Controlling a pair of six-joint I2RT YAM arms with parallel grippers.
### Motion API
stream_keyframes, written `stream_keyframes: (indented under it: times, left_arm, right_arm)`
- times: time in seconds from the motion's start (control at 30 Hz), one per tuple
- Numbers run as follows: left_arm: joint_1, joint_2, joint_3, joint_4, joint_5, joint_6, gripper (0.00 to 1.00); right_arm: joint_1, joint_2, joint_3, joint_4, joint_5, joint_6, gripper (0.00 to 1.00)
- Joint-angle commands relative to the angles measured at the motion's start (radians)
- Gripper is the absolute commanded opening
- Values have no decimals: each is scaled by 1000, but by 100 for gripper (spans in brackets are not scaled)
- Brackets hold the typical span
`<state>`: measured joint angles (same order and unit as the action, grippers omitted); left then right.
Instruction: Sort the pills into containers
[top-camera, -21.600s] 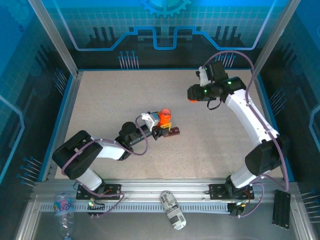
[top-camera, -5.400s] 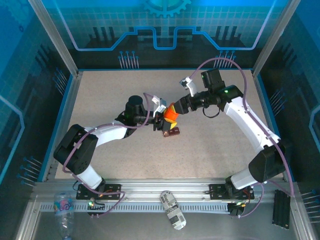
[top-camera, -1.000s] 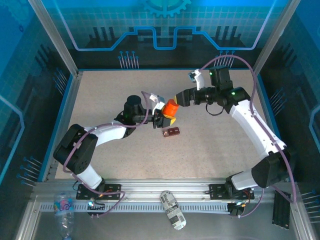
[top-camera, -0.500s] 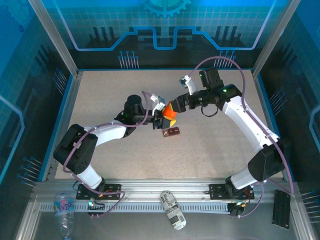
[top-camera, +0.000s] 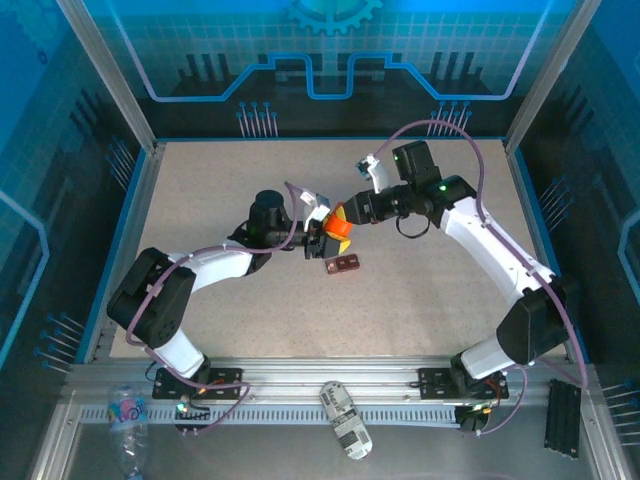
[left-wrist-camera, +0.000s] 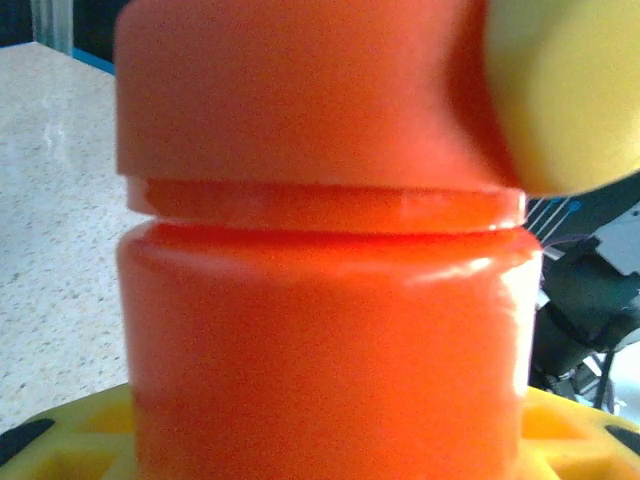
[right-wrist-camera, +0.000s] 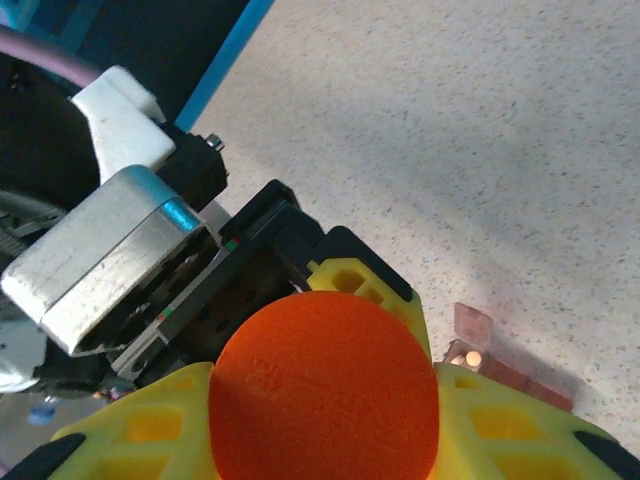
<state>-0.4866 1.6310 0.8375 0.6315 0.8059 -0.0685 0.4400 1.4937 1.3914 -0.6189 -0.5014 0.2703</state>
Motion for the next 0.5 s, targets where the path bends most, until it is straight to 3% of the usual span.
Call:
stream_keyframes:
  times: [0.0,0.2,0.4,0.47]
  left_arm:
    - [-19,-51,1,71,-170,56,0]
    - [-67,-79,-30,68,-407,142,0]
    - [-69,-66,-35,88,-400,119,0]
    - [-68,-62,-31,87,-393,116,0]
  right_arm:
    - [78,-19,-78,62,167,196,29]
    - [149,-38,-167,216,315,397,29]
    - [157,-19,-115,183,331,369,32]
    - [143,-28,-103,168,325,355,37]
